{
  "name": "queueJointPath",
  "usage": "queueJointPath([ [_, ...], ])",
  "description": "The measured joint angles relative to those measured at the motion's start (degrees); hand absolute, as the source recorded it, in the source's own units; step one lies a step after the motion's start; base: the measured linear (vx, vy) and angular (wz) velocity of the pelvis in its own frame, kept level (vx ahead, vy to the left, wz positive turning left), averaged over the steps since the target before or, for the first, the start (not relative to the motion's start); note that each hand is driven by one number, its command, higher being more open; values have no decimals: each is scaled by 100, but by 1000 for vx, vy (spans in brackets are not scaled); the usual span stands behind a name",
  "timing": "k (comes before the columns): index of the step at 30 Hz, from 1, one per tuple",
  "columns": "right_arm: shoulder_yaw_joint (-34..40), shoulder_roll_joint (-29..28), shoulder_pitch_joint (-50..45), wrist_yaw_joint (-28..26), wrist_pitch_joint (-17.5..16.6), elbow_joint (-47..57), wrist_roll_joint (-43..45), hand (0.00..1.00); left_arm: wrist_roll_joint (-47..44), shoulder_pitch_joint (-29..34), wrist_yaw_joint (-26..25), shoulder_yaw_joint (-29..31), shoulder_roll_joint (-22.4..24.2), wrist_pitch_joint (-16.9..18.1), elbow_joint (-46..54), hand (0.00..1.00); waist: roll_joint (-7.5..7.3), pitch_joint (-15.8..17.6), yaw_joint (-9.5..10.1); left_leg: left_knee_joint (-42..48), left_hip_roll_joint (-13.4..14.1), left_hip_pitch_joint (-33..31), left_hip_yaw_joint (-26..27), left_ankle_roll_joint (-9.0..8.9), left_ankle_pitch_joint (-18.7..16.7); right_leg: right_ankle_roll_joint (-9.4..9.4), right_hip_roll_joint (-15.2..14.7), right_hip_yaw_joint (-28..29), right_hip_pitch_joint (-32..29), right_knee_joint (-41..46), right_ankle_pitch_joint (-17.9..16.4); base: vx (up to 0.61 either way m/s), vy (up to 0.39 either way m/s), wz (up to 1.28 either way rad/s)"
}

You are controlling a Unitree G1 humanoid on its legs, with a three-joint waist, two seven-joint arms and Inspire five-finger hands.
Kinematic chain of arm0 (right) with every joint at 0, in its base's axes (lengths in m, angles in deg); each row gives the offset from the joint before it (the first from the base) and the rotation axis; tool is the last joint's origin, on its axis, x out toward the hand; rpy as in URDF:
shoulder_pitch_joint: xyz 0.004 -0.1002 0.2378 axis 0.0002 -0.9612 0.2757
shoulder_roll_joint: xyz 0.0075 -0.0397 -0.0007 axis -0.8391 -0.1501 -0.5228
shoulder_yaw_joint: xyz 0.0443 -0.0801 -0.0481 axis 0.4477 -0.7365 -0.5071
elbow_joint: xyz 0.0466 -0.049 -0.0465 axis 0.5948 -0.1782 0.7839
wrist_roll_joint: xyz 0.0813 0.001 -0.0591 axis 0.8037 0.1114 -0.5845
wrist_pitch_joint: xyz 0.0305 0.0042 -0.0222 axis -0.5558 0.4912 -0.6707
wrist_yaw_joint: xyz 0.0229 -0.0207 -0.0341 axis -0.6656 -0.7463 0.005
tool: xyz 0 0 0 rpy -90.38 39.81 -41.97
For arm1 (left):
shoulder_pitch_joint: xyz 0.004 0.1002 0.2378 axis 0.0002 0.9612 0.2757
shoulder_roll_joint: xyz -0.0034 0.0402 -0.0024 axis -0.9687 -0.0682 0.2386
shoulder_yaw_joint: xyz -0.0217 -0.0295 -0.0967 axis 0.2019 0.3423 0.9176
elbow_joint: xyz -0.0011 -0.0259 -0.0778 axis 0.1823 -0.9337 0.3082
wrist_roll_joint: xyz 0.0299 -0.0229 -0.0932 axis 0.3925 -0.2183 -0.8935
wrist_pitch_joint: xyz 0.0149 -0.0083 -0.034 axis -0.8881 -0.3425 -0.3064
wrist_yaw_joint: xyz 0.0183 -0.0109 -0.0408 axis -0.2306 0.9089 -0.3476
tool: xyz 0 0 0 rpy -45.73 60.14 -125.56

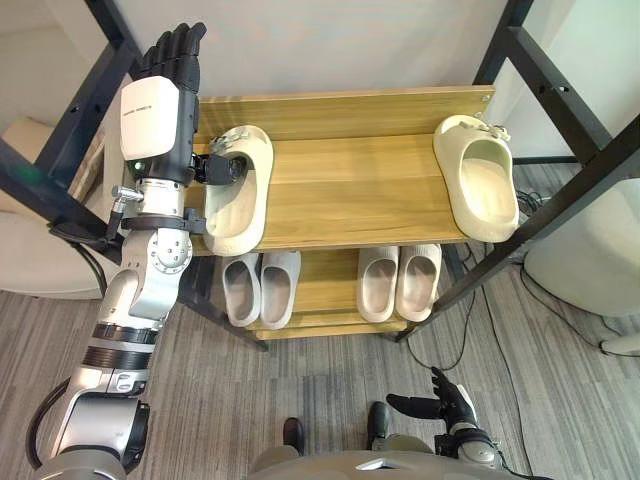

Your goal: Organize the slippers on the shoe rack

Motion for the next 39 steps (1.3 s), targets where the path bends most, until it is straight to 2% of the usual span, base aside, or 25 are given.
queueJointPath([
  [6,5,-2,-7,4,-8,68,1,100,1,-29,47,-25,0,-76,-357,0,39,44,-18,48,-36,24,87,33,-21,15,-34,81,-6,-8,71,-48,19,-8],
  [20,147,-76,-6,9,-14,142,3,100,-7,-79,151,-183,-110,-100,-357,0,146,142,-21,84,-66,78,184,50,-45,44,-56,201,0,-21,119,-24,9,-4],
  [27,132,-71,-16,9,-12,179,3,100,-9,-234,232,-702,-82,-51,-229,0,156,147,-27,131,-118,62,183,89,-70,71,-122,225,9,-24,136,0,0,0],
  [36,124,-71,-15,16,-12,317,18,100,-298,-683,279,-1121,352,12,-274,0,249,195,-139,145,-166,49,405,140,-108,138,-178,458,-115,-22,197,-10,17,-12],
  [39,136,-101,-10,69,-13,408,37,100,-531,-957,278,-1148,592,9,-503,0,275,211,-279,146,-193,47,516,157,-139,154,-186,573,-175,-19,219,5,30,-20],
])
